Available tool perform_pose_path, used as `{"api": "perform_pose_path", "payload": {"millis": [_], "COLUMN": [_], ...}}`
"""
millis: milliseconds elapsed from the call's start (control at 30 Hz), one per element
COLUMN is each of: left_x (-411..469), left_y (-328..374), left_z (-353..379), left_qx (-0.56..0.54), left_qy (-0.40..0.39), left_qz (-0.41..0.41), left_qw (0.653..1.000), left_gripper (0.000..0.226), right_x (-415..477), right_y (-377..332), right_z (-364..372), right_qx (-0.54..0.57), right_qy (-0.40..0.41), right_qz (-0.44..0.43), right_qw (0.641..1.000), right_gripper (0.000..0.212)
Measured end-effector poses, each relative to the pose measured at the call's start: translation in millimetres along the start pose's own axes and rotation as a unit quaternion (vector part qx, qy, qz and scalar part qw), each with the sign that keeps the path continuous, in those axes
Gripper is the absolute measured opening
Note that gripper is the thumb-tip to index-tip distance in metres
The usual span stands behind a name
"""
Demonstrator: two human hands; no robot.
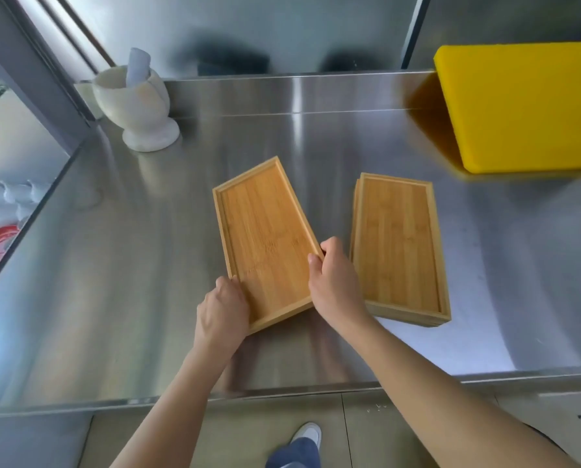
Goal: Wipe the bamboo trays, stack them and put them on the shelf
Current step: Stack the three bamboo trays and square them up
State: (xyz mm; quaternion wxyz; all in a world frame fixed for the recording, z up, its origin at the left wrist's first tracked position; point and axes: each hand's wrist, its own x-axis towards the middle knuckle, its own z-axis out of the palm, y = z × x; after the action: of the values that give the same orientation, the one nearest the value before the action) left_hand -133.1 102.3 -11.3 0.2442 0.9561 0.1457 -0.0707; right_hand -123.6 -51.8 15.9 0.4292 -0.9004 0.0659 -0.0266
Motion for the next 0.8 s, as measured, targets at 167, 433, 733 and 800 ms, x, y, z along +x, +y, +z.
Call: {"api": "perform_pose_path", "payload": {"millis": [167, 433, 733, 800], "left_x": [5, 5, 4, 4], "left_y": [53, 129, 160, 159], "left_z": [-8, 35, 73, 76], "left_qx": [0.135, 0.243, 0.231, 0.214], "left_qy": [0.051, 0.013, -0.053, -0.049], "left_qz": [0.131, 0.285, 0.292, 0.286], "left_qw": [0.981, 0.927, 0.926, 0.933], "left_gripper": [0.018, 0.027, 0.02, 0.016], "right_x": [7, -6, -14, -14], "right_y": [12, 67, 111, 116], "right_z": [-44, -100, -114, -112], "right_qx": [0.016, -0.082, -0.17, -0.165], "right_qy": [0.09, 0.216, 0.218, 0.201], "right_qz": [0.003, 0.085, 0.141, 0.152], "right_qw": [0.996, 0.969, 0.951, 0.954], "right_gripper": [0.016, 0.02, 0.022, 0.023]}}
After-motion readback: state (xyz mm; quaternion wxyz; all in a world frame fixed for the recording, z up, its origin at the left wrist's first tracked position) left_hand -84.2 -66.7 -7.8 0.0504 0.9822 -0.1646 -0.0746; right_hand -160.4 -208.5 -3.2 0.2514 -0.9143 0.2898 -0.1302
